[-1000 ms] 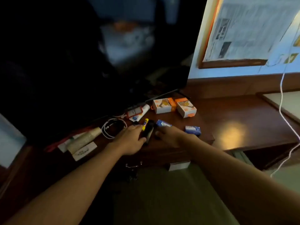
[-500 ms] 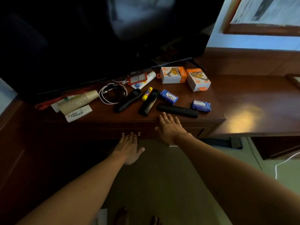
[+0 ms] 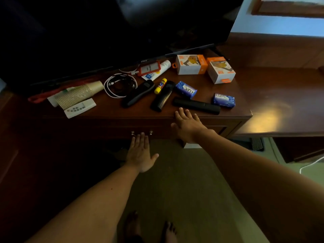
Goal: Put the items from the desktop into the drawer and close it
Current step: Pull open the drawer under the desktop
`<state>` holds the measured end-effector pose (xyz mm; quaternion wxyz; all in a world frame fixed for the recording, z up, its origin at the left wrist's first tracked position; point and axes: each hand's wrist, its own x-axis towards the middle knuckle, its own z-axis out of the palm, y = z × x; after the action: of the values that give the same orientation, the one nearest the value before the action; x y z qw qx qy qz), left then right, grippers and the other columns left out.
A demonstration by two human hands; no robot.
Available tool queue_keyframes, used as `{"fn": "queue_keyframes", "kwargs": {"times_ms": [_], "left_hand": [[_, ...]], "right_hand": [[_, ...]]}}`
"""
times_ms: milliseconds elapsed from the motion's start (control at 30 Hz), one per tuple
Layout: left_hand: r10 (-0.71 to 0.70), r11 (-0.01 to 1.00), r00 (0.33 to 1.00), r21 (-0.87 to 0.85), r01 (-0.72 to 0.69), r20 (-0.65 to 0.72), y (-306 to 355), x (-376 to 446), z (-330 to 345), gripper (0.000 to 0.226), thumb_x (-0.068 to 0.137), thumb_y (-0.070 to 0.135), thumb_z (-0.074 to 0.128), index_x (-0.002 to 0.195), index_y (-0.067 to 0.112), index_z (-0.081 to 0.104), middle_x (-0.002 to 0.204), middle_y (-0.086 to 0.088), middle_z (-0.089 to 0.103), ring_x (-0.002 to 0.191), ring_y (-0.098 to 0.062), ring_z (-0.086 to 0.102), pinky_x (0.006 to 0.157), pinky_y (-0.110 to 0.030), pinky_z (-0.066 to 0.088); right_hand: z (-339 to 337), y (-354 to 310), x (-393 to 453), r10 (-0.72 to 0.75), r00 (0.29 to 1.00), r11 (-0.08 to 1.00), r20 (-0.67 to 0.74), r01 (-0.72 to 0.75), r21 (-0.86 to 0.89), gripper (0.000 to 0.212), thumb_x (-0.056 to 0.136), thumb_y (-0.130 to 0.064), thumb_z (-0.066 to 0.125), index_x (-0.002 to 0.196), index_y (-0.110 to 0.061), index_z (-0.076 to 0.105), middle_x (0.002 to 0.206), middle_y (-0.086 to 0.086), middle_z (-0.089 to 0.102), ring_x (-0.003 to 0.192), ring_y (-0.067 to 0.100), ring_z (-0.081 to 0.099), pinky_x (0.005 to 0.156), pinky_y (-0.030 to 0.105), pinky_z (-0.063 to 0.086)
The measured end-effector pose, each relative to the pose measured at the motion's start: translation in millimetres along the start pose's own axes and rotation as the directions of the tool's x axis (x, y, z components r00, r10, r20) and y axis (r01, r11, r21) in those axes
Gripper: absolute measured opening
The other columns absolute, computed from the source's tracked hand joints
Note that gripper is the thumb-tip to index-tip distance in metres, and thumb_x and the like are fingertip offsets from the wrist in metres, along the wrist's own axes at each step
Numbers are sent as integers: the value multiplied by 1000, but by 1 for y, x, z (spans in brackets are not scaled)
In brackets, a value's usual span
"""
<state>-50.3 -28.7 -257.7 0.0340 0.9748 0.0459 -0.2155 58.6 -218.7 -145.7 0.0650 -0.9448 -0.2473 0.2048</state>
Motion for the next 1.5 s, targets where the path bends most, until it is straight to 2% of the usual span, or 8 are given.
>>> {"fn": "queue_keyframes", "kwargs": {"times_ms": [133,300,667,867,1500], "left_hand": [[11,1000,1000,8,-10,-30,0,-8,-2,101,93,74,27,158,4,-7,168,-17,-8,155,-31,-6,125,-48,-2],[-6,1000,999,10,6,33,6,-19,-13,105,91,79,27,159,5,-4,168,-16,-3,155,-31,-1,125,-47,-1],[-29,999,995,18,27,99,17,-82,14,106,89,83,20,160,9,-4,168,-15,-3,155,-31,0,125,-46,-1],[-42,999,993,7,42,112,24,-113,27,106,87,85,15,160,11,-5,168,-14,-5,155,-30,-2,125,-46,-3],[-46,999,989,0,47,144,40,-177,52,107,86,85,17,160,11,-8,168,-14,-8,155,-31,-4,125,-47,-2]], "right_hand": [[1,-2,2,23,1000,1000,2,-23,2,69,104,-50,24,159,-16,1,166,6,-12,152,27,-11,121,47,-4],[-1,-6,2,43,999,999,30,-43,-12,70,104,-51,24,159,-16,-1,165,7,-12,151,28,-11,121,48,-4],[2,-10,-1,73,997,997,20,-73,14,70,104,-49,25,159,-15,0,166,5,-13,152,26,-11,121,48,-2],[4,-11,-5,72,997,997,24,-71,-33,70,104,-51,22,159,-15,-3,165,5,-15,151,26,-13,120,49,-3],[3,-14,-11,95,995,993,37,-92,-77,69,104,-50,23,159,-15,-2,166,5,-13,152,27,-9,121,52,-2]]}}
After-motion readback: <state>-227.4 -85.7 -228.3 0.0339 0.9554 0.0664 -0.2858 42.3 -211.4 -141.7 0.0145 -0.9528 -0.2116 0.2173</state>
